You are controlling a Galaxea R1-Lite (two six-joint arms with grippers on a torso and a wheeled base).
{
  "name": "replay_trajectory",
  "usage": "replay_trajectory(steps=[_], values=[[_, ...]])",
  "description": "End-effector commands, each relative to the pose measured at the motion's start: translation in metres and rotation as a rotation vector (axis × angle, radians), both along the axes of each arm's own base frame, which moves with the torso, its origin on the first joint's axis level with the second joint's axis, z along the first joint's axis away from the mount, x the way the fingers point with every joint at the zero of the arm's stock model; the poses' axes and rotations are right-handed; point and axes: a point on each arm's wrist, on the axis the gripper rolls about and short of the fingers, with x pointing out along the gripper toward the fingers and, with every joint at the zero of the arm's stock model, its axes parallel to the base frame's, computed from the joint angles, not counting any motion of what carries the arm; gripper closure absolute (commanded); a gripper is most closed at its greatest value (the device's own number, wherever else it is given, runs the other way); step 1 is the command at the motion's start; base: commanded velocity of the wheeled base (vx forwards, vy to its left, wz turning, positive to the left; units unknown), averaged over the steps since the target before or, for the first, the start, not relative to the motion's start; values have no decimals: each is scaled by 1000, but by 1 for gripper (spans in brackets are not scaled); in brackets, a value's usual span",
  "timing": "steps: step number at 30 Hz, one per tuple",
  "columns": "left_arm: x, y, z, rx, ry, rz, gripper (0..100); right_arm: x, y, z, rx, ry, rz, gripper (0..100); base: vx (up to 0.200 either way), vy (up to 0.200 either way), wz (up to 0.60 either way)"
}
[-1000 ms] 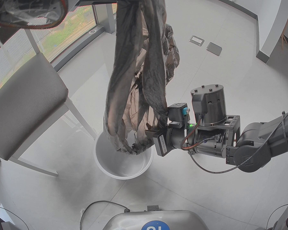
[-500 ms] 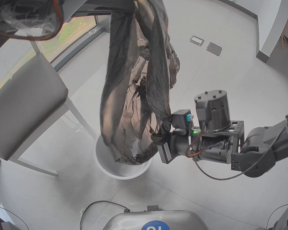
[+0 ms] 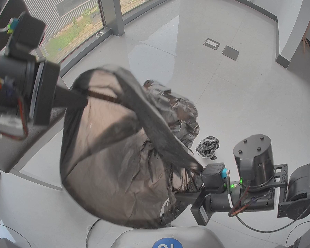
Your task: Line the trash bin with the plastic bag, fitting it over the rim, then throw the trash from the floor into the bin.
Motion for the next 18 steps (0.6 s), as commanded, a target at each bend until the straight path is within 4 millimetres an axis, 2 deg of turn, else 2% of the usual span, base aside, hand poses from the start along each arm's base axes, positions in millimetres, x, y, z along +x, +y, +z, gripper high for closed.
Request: replay_trajectory(steps=[1, 3, 8, 18], values=[[-20, 28, -11, 67, 47, 40, 100, -18, 2, 0, 19, 28, 110, 100, 0, 0, 0], [-20, 28, -12, 76, 59, 43, 100, -14, 6, -1, 20, 35, 121, 100, 0, 0, 0], [-16, 24, -22, 128, 124, 56, 100, 10, 33, -5, 36, 30, 116, 100, 0, 0, 0], [3, 3, -37, 190, 180, 57, 100, 33, 36, -20, 11, 56, 71, 100, 0, 0, 0]])
